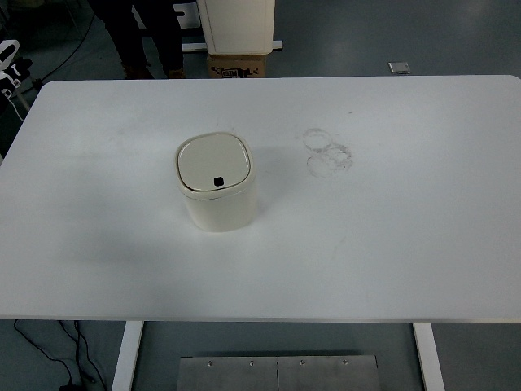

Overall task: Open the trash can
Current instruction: 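Move the left hand over the table toward the cream trash can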

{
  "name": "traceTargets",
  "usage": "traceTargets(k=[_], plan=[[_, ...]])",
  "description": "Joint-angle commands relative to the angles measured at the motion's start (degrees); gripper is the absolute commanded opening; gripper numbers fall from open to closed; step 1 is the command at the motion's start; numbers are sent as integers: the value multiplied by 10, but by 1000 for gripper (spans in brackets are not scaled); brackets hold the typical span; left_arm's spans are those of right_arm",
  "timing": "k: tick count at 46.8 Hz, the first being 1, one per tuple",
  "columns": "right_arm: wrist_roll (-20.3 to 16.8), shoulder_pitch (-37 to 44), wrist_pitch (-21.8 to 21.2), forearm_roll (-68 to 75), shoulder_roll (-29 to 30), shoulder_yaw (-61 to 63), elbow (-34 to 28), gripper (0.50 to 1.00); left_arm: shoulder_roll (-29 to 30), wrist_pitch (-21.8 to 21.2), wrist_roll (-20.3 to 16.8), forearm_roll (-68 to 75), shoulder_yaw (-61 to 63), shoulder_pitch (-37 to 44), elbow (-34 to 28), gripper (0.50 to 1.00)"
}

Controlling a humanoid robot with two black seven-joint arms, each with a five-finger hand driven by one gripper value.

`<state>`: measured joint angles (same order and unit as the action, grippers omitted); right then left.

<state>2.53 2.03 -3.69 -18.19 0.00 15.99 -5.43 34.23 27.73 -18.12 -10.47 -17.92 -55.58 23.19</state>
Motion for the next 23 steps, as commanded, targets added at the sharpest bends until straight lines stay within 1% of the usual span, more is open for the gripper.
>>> traceTargets(k=[1, 12, 23], plan=[[0, 0, 0, 0, 0, 0, 0, 991, 19, 0, 0, 9, 39, -22, 40, 1000], [0, 0, 0, 1, 0, 0, 0, 991, 55, -7, 0, 67, 107, -79, 163, 1000], [0, 0, 0, 0, 0, 0, 0, 991, 58, -8, 1, 157, 168, -126, 221, 1000]])
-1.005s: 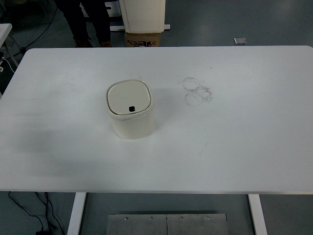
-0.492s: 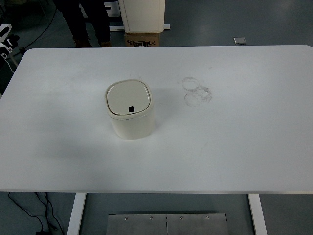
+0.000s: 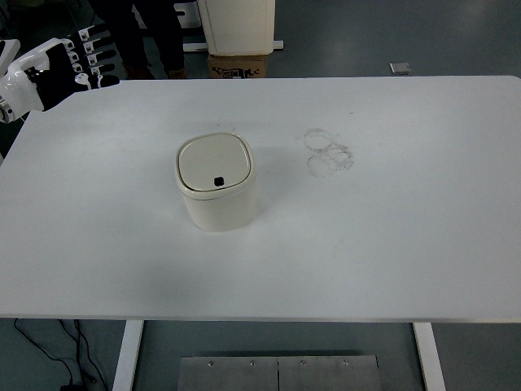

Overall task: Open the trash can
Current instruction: 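Move the left hand over the table toward the cream trash can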

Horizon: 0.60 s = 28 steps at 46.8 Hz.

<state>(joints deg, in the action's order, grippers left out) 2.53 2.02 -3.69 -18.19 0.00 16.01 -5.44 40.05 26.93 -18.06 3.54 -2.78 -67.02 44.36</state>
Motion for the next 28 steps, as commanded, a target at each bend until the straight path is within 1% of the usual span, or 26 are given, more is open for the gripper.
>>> traceTargets(k=[1, 5, 12, 18, 21, 28], plan=[[0, 0, 0, 0, 0, 0, 0, 991, 0, 0, 0, 20, 21, -16, 12, 1000], [0, 0, 0, 0, 0, 0, 0, 991, 1, 1, 3, 29, 44, -33, 31, 1000], [0, 0, 0, 0, 0, 0, 1, 991, 22, 5, 49, 53, 91, -74, 96, 1000], [0, 0, 0, 0, 0, 0, 0, 991, 37, 9, 73, 79, 98, -106, 138, 1000], [0, 0, 0, 0, 0, 0, 0, 991, 43, 21, 80, 95, 101, -117, 147, 1000], [0, 0, 0, 0, 0, 0, 0, 991, 45, 62, 89, 130, 102, -137, 158, 1000]])
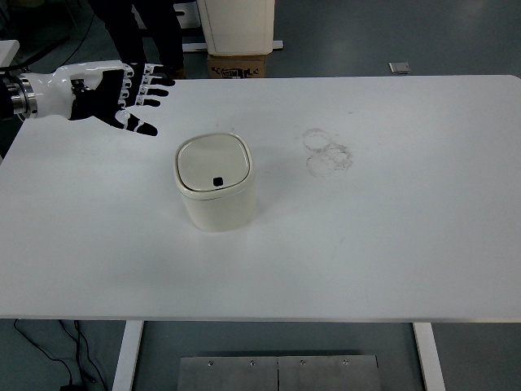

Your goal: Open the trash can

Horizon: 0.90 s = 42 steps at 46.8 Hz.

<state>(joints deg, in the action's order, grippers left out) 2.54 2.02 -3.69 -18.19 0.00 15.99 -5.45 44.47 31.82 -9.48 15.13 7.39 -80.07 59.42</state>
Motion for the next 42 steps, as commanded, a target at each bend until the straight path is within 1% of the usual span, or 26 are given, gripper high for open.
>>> traceTargets(k=[1, 4, 20, 28, 35, 42], plan=[[0, 0, 0, 0, 0, 0, 0, 991, 1, 18, 5, 19, 0, -9, 10, 1000], [0, 0, 0, 0, 0, 0, 0, 991, 0, 32, 10, 40, 0, -17, 19, 1000], [0, 0, 0, 0, 0, 0, 0, 991, -28, 32, 11, 102, 0, -54, 46, 1000], [0, 0, 0, 0, 0, 0, 0, 991, -44, 32, 34, 125, 0, -61, 46, 1000], [0, 0, 0, 0, 0, 0, 0, 991, -42, 32, 67, 133, 0, -64, 62, 1000], [0, 0, 0, 0, 0, 0, 0, 991, -37, 32, 76, 134, 0, -76, 67, 1000]])
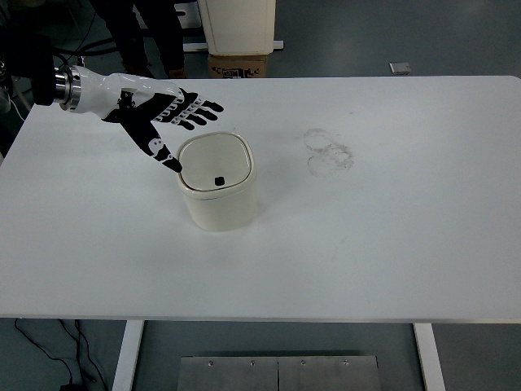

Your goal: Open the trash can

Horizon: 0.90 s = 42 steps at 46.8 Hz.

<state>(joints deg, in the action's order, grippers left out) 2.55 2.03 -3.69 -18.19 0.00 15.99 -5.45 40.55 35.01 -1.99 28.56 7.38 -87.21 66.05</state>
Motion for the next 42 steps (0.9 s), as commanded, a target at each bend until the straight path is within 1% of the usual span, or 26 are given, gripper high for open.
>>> traceTargets(k=[1, 11, 24, 34, 39, 42], plan=[[0, 0, 0, 0, 0, 0, 0, 991, 2, 0, 1, 0, 0, -8, 0, 1000], [0, 0, 0, 0, 0, 0, 0, 991, 0, 0, 1, 0, 0, -16, 0, 1000], [0, 0, 0, 0, 0, 0, 0, 991, 7, 0, 1, -5, 2, -7, -1, 1000], [0, 0, 0, 0, 0, 0, 0, 991, 9, 0, 1, -8, 39, 1, -4, 1000], [0, 0, 0, 0, 0, 0, 0, 991, 22, -46, 1, -10, 58, -1, -8, 1000], [0, 0, 0, 0, 0, 0, 0, 991, 25, -64, 1, -10, 61, -1, -11, 1000]])
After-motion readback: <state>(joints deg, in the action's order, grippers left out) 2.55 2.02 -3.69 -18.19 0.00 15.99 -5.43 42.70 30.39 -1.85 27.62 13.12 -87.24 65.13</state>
